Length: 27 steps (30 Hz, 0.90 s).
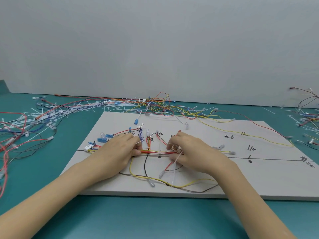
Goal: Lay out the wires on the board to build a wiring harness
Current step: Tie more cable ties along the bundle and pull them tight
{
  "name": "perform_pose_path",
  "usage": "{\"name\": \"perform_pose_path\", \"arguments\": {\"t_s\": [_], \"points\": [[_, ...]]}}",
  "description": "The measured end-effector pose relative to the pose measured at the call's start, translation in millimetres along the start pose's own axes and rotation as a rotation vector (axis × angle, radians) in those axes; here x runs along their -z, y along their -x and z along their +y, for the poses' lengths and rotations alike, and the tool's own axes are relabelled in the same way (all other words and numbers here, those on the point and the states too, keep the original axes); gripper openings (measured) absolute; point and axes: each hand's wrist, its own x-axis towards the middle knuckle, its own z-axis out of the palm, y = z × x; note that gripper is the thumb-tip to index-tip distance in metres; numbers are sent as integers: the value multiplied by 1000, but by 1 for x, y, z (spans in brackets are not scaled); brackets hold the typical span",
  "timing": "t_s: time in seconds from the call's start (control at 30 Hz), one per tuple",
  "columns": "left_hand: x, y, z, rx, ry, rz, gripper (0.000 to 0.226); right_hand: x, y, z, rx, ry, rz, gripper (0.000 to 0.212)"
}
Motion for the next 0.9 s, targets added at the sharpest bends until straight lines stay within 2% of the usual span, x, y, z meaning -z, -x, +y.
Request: {"name": "perform_pose_path", "arguments": {"t_s": [0.1,0.27,0.4,0.53,0.67,0.77,0.9], "points": [[7,-1,0,50,128,-63,7,1,-2,0,-36,-68,-39,26],[11,-5,0,176,308,-44,12,-1,-1,3,-29,-89,-5,18],[10,-5,-1,124,216,-70,4,1,-3,4,8,-97,56,18],[3,0,2,31,-19,-41,10,5,-6,2,11,-110,131,19],[-4,4,2,5,-143,-5,7,1,-3,3,17,-117,143,21],[-9,6,3,26,-215,-1,22,-2,-5,2,5,-54,129,26],[-9,5,3,19,-216,-4,28,-6,-5,1,-3,0,164,25]]}}
